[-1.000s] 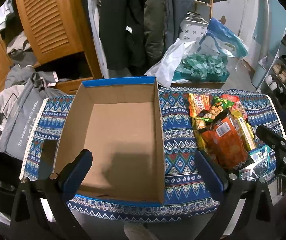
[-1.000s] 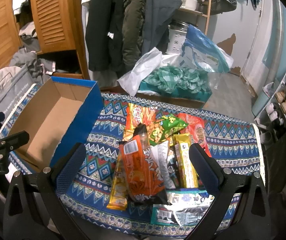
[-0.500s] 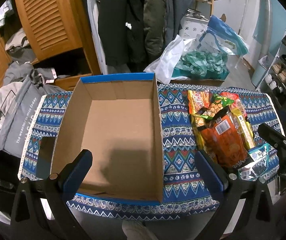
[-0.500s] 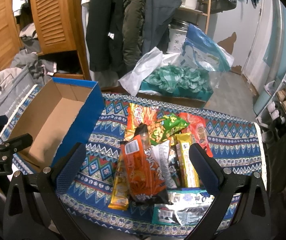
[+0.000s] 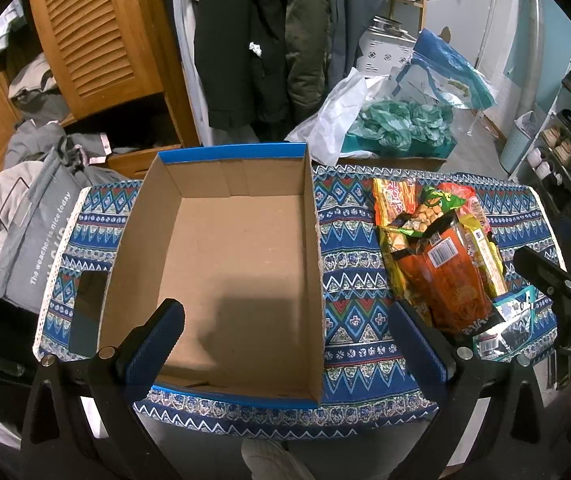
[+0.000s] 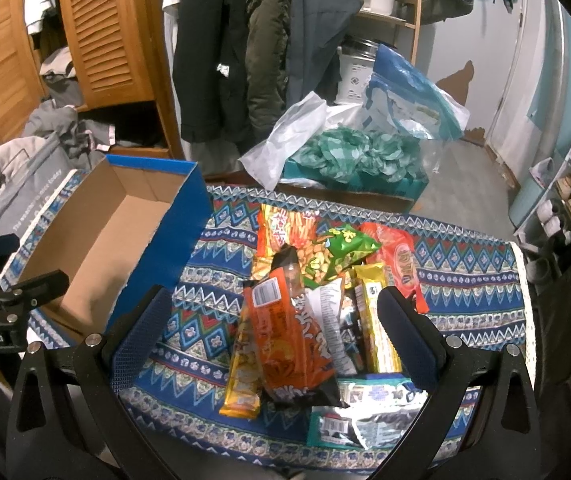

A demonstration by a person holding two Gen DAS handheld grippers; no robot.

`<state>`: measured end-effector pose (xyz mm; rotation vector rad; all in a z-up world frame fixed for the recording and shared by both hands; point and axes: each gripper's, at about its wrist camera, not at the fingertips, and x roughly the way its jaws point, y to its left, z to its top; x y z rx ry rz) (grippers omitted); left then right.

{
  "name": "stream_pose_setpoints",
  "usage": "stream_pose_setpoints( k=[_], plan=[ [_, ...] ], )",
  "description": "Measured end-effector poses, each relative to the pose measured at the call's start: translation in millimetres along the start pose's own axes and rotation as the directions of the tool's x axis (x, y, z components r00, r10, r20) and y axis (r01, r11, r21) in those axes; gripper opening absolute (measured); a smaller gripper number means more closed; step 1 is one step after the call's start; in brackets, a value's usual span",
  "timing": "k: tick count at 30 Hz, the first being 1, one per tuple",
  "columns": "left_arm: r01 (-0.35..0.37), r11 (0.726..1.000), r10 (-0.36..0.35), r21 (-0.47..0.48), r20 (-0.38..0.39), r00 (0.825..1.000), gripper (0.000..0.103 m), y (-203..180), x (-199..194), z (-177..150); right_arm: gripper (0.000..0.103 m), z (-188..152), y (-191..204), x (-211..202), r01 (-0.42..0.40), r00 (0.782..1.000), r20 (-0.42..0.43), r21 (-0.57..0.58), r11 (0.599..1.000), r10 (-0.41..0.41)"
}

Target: Organize snacks

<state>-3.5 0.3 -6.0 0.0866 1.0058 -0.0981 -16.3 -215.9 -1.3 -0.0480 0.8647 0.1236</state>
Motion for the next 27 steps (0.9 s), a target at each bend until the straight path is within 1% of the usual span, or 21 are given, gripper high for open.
stream_pose_setpoints(
  k=[27],
  plan=[
    [-0.005,1.000,0.005,-0.004,-0.005,1.000,0.103,0.8,1.3,-0.8,0.101,-4.8,-0.9,4.4,0.001,1.000,-0.016,-0.002,1.000,-0.001]
  ],
)
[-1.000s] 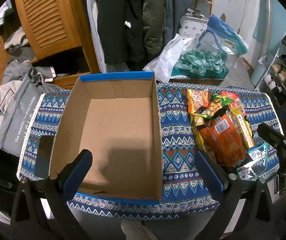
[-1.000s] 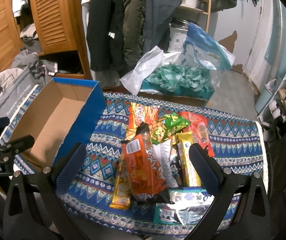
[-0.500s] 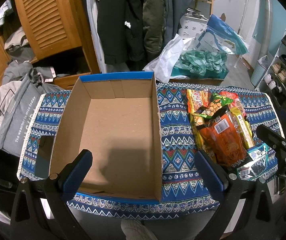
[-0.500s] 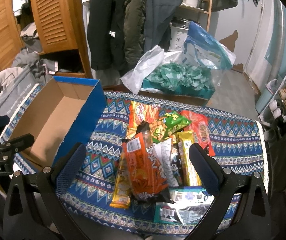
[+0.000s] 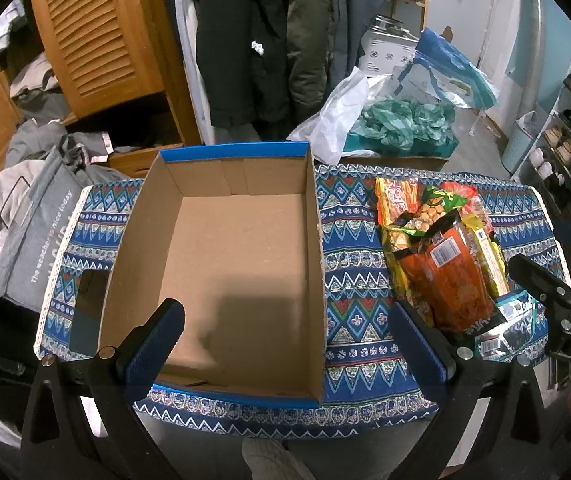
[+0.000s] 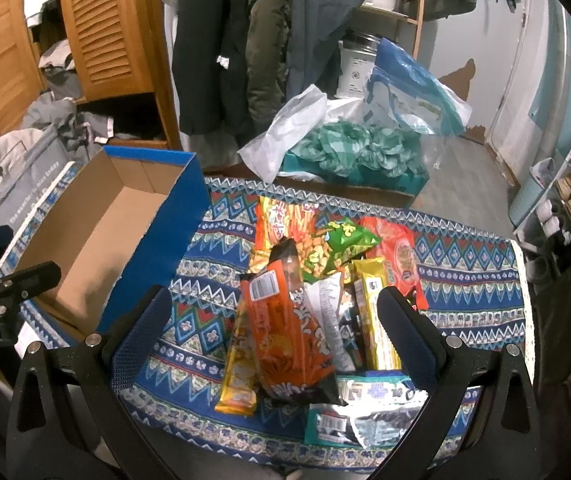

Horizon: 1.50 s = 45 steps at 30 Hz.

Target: Organize snacks

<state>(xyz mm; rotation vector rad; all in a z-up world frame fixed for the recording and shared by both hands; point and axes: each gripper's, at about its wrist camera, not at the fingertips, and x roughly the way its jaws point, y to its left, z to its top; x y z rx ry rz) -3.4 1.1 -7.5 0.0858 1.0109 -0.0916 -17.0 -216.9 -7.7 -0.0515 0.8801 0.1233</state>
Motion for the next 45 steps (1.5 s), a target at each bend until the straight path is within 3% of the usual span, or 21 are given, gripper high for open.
stream_pose_setpoints(
  k=[14,23,34,40,45],
  plan=[
    [-0.043,0.998,0.044,0.041,-0.038,0.998,0.103,-17,27,-3,0.101,-3,-20,13,0.013,0.999,-0.041,-0.001,1.000,-0.013],
    [-0.002,0.998,0.005,0.056,-0.059,0.998,0.103,-43,40,-6,0.101,-11,-21,44,-0.024,0.990,-0.137,-0.041,0.999,0.018],
    [-0.043,0.997,0.049,0.063,-0.092,0.995,0.103,-57,66,-6,0.100,-19,-20,95,-0.028,0.971,-0.238,-0.091,0.995,0.006],
    [-0.038,0.998,0.044,0.053,-0.113,0.993,0.103,-57,69,-6,0.088,-29,-13,123,-0.044,0.955,-0.296,-0.119,0.992,0.007],
    [-0.033,0.999,0.037,0.036,-0.123,0.992,0.103,-60,70,-3,0.059,-37,-14,136,-0.083,0.941,-0.334,-0.104,0.991,0.044]
  ],
)
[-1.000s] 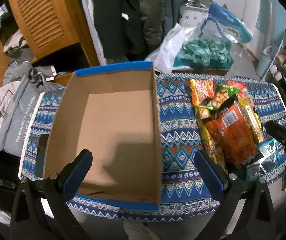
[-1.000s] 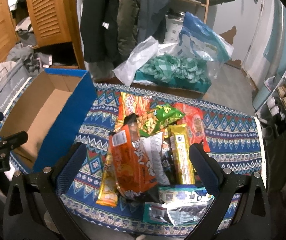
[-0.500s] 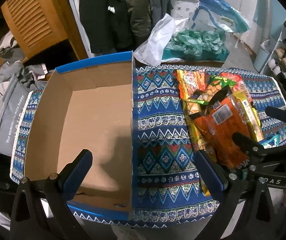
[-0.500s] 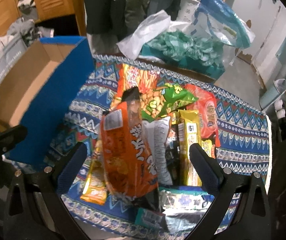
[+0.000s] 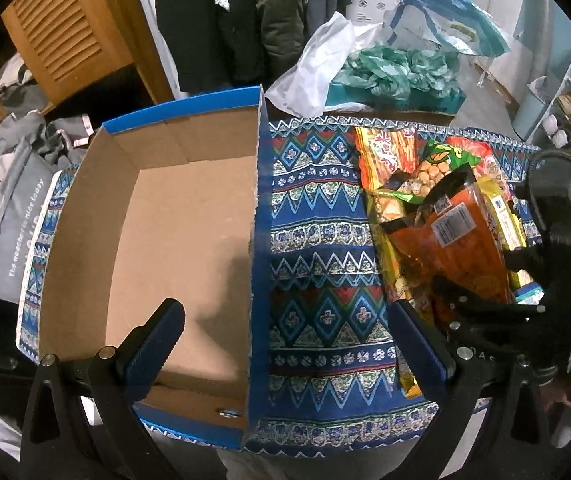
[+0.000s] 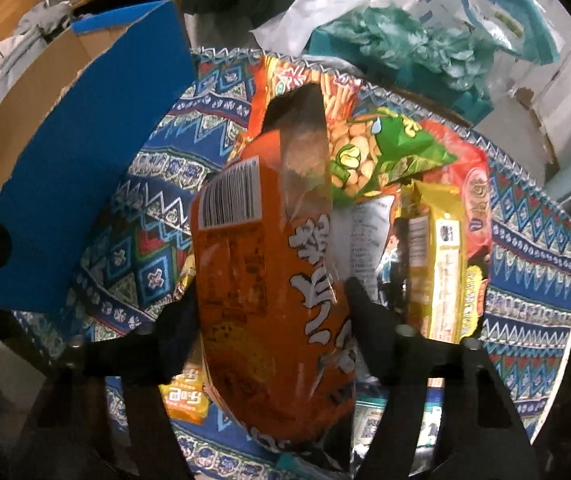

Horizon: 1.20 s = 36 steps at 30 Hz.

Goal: Organize snacks
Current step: 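Grasp the orange chip bag with the right tool while the left tool grasps the yellow biscuit stick pack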

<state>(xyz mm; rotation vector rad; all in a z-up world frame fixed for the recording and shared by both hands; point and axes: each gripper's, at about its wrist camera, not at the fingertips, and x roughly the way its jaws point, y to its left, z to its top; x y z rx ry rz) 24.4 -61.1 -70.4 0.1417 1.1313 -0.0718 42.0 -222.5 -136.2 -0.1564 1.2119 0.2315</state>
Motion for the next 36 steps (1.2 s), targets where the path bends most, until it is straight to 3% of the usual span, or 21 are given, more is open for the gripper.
stream_pose_setpoints(
  k=[1,5,12,18,28,34,36],
  plan=[
    [0.007,1.000,-0.007,-0.003,-0.001,1.000,0.103,-2,-1,1,0.053,-1,-2,-2,-0.004,1.000,0.011,0.003,1.000,0.004],
    [0.026,1.000,-0.026,0.008,0.002,1.000,0.103,-14,-4,5,0.047,-3,-9,-15,-0.029,0.998,0.054,0.034,0.999,0.027],
    [0.041,0.998,-0.040,0.042,-0.024,0.999,0.103,-37,4,9,0.047,-7,-37,-48,-0.044,0.990,0.141,0.127,0.991,0.026],
    [0.045,0.998,-0.042,0.045,-0.068,0.997,0.103,-60,23,13,0.047,-17,-69,-62,-0.051,0.986,0.166,0.219,0.974,0.015],
    [-0.015,0.994,0.031,0.112,-0.144,0.989,0.103,-99,67,12,0.047,-34,-99,-66,-0.067,0.983,0.182,0.282,0.957,0.015],
    [-0.043,0.994,0.060,0.096,-0.180,0.982,0.103,-105,93,8,0.047,-44,-108,-66,-0.087,0.983,0.183,0.304,0.949,0.031],
    [-0.047,0.994,0.064,0.095,-0.185,0.981,0.098,-107,99,7,0.047,-44,-109,-66,-0.093,0.982,0.183,0.308,0.947,0.037]
  ],
)
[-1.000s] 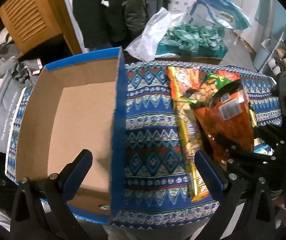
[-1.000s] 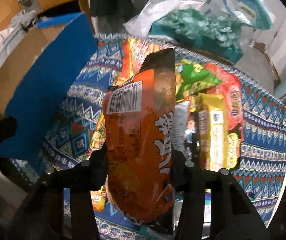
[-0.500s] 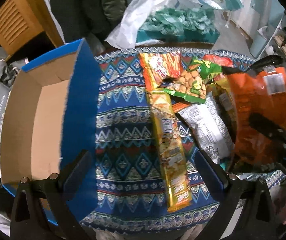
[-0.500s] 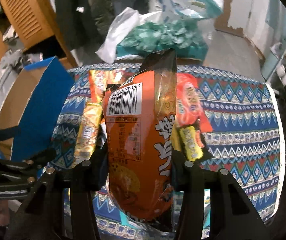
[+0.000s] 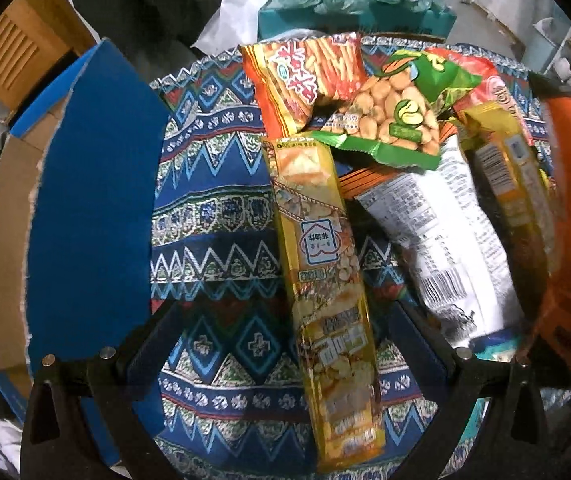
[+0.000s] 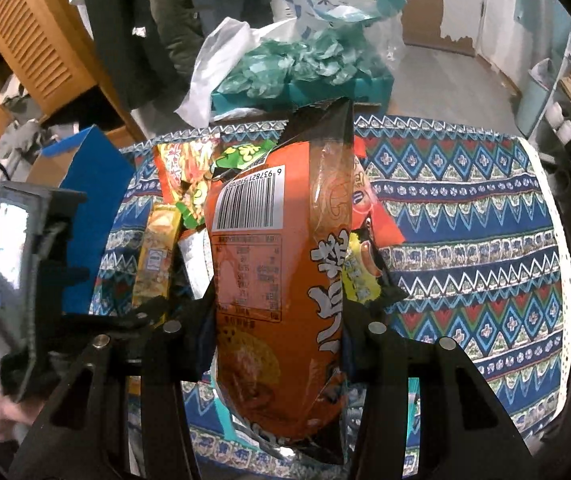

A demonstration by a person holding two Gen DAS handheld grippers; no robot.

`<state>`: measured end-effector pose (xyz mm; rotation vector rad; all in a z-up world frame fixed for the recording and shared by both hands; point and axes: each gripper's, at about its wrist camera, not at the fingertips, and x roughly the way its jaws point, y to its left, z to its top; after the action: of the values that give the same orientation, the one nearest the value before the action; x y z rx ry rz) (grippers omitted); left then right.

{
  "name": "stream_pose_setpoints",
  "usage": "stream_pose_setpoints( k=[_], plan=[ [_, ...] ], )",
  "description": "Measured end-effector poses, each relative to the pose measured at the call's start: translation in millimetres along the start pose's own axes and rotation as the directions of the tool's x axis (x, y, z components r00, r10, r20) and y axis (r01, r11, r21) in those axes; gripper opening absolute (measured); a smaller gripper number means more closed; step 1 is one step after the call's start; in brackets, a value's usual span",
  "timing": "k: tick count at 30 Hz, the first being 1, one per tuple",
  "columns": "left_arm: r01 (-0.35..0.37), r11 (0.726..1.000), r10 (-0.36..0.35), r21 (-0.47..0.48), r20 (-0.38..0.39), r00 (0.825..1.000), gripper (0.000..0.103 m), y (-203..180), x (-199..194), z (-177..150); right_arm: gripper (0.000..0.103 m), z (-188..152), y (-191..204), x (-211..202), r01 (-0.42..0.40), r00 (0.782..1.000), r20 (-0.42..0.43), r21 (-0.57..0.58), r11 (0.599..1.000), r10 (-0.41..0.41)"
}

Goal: Organize snacks
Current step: 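Grasp the orange chip bag with the right tool while the left tool grasps the yellow biscuit stick pack, then carry both snacks into the cardboard box and open both tools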

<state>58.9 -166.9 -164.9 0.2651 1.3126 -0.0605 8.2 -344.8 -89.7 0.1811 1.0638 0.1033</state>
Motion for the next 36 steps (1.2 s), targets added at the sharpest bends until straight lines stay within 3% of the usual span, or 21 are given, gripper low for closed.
stream_pose_setpoints(
  k=[3,7,9,11,21,36],
  plan=[
    [-0.008,1.000,0.008,0.019,-0.020,1.000,0.081,-6,10,-1,0.047,1,2,0,-0.004,1.000,-0.001,0.000,1.000,0.004],
    [0.038,0.999,-0.036,0.031,-0.046,0.998,0.060,-11,17,-5,0.047,1,6,2,-0.007,1.000,-0.003,-0.011,1.000,0.007],
    [0.084,0.996,-0.084,0.013,-0.046,0.995,0.043,-11,17,-7,0.047,2,8,3,-0.009,1.000,-0.005,-0.016,1.000,0.009],
    [0.101,0.995,-0.101,0.003,-0.046,0.994,0.036,-13,16,-9,0.047,2,9,4,-0.008,1.000,-0.006,-0.018,1.000,0.008],
    [0.089,0.996,-0.089,-0.005,-0.006,0.996,0.031,-1,-1,-10,0.047,3,16,2,-0.005,1.000,-0.001,-0.033,0.999,0.005],
    [0.149,0.987,-0.142,-0.052,0.118,0.983,0.031,39,-55,-18,0.047,11,45,-14,-0.041,0.999,0.027,-0.056,0.998,0.043]
  ],
)
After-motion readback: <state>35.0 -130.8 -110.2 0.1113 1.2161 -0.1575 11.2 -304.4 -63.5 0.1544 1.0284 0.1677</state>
